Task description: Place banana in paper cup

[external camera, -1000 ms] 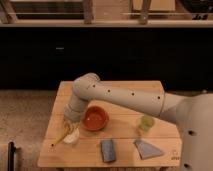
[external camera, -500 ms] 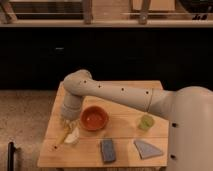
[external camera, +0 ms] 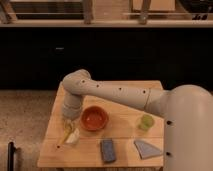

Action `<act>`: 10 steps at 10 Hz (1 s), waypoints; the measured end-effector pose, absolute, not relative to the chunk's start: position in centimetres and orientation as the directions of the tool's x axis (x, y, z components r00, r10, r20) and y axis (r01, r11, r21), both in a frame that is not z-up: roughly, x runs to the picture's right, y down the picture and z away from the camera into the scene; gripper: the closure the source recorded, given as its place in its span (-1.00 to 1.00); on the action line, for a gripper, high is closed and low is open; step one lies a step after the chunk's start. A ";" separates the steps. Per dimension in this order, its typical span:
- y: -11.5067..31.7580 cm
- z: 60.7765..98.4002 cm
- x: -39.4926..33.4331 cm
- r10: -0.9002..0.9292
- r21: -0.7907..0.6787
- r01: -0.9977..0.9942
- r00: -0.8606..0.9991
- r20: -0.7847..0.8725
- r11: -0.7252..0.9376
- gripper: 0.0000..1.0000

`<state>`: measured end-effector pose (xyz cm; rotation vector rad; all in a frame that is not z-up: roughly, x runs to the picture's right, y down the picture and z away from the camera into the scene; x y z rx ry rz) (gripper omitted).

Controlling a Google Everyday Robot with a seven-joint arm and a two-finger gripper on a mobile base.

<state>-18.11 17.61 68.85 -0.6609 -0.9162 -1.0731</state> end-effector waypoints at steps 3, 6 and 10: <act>17.7 69.5 -17.9 -0.441 -0.041 0.934 0.206 0.874 0.354 0.80; 17.9 69.9 -18.2 -0.441 -0.055 0.933 0.220 0.870 0.357 0.14; 18.1 70.0 -18.7 -0.436 -0.058 0.936 0.215 0.874 0.347 -0.58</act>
